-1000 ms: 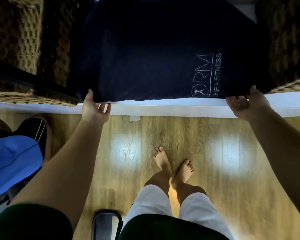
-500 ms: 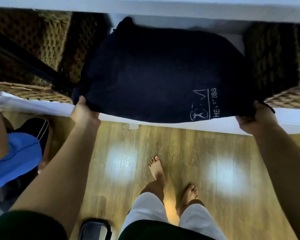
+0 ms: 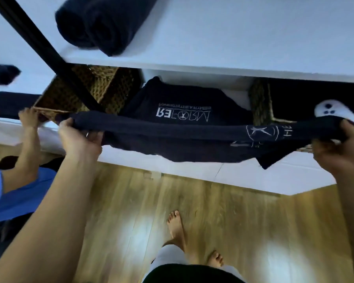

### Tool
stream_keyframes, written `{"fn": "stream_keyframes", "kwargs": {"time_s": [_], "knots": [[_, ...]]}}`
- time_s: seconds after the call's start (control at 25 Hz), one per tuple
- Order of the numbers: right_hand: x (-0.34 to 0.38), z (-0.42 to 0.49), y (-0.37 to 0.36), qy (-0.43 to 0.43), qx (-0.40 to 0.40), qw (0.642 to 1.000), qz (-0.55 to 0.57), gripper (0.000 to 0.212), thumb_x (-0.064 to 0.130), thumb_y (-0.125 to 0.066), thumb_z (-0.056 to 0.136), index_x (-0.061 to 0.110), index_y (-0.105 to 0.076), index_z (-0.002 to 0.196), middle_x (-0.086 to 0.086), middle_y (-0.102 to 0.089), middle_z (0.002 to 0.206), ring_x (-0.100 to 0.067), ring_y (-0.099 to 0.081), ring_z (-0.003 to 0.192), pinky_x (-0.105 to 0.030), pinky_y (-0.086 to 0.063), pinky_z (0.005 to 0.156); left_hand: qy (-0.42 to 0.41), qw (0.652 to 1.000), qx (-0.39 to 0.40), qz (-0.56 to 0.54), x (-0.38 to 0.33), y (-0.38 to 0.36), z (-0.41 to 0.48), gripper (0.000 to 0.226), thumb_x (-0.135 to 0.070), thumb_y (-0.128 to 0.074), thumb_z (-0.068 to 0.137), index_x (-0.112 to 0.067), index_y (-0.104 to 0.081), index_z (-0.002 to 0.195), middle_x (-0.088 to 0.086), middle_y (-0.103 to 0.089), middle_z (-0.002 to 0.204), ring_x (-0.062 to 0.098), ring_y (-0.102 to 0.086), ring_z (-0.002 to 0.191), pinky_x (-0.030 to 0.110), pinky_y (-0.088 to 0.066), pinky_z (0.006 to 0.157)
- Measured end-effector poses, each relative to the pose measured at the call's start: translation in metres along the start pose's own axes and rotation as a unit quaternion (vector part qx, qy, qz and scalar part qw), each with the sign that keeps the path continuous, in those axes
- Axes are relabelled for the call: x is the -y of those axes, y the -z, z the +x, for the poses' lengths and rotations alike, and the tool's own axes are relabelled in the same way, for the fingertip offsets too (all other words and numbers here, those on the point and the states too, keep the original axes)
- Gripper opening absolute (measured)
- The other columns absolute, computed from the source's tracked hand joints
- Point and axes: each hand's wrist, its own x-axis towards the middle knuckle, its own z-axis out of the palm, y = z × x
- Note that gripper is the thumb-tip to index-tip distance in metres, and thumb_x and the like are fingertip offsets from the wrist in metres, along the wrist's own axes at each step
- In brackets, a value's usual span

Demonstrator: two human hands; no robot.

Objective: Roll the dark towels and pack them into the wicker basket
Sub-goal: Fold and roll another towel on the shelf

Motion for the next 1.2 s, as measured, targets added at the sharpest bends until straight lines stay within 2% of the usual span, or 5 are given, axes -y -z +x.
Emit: {"fn": "stream_keyframes", "kwargs": {"time_s": [0.28,0.84,0.92,1.04,1.2], "knots": [[0.112,-0.031,0.045,0.065,0.064,0.995,0.048,0.097,0.003,-0.086,0.003,0.008,-0.067,0.099,-0.004,-0.077,0.09,-0.016,-0.075,0.082,-0.026,-0.059,0.063,0.019,0.991,0.134,-0.003,-0.004,-0.032,-0.107,0.057,-0.022,-0.061,0.065,-0.008,-0.06,0.12,0.006,-0.072,0.108,0.023,-0.069,0.105,0.036,-0.055,0.094],[0.204,0.049,-0.097,0.216,-0.006,0.966,-0.143,0.036,-0.003,-0.039,0.099,0.002,-0.04,0.134,-0.024,-0.051,0.133,-0.028,-0.066,0.086,-0.035,-0.06,0.058,-0.021,0.971,0.187,0.15,0.02,-0.245,-0.075,0.027,-0.026,-0.047,0.094,-0.011,-0.065,0.108,0.009,-0.072,0.102,0.022,-0.07,0.095,0.029,-0.053,0.075],[0.191,0.053,-0.1,0.315,-0.003,0.882,-0.349,0.05,0.007,-0.05,0.099,0.017,-0.033,0.144,-0.018,-0.05,0.137,-0.025,-0.064,0.099,-0.026,-0.054,0.08,-0.134,0.882,0.208,0.4,0.033,-0.26,-0.063,0.038,-0.041,-0.043,0.091,-0.019,-0.071,0.103,0.007,-0.069,0.116,0.024,-0.064,0.108,0.035,-0.049,0.091],[0.172,0.06,-0.089,0.356,0.031,0.453,-0.816,0.06,0.065,-0.028,0.097,0.044,-0.02,0.152,-0.005,-0.026,0.161,-0.032,-0.024,0.145,-0.044,-0.017,0.118,-0.336,0.485,0.286,0.755,0.06,-0.256,-0.043,0.057,-0.055,-0.031,0.096,-0.033,-0.041,0.148,-0.001,-0.026,0.161,0.023,-0.02,0.149,0.045,-0.014,0.12],[0.199,0.108,-0.119,0.267,0.024,0.329,-0.905,0.078,0.084,-0.004,0.077,0.056,-0.002,0.15,0.005,-0.001,0.166,-0.029,0.001,0.151,-0.055,-0.001,0.119,-0.339,0.392,0.275,0.81,0.069,-0.288,-0.027,0.059,-0.061,-0.019,0.099,-0.044,-0.01,0.155,-0.006,0.001,0.165,0.025,0.006,0.152,0.057,0.004,0.119]]}}
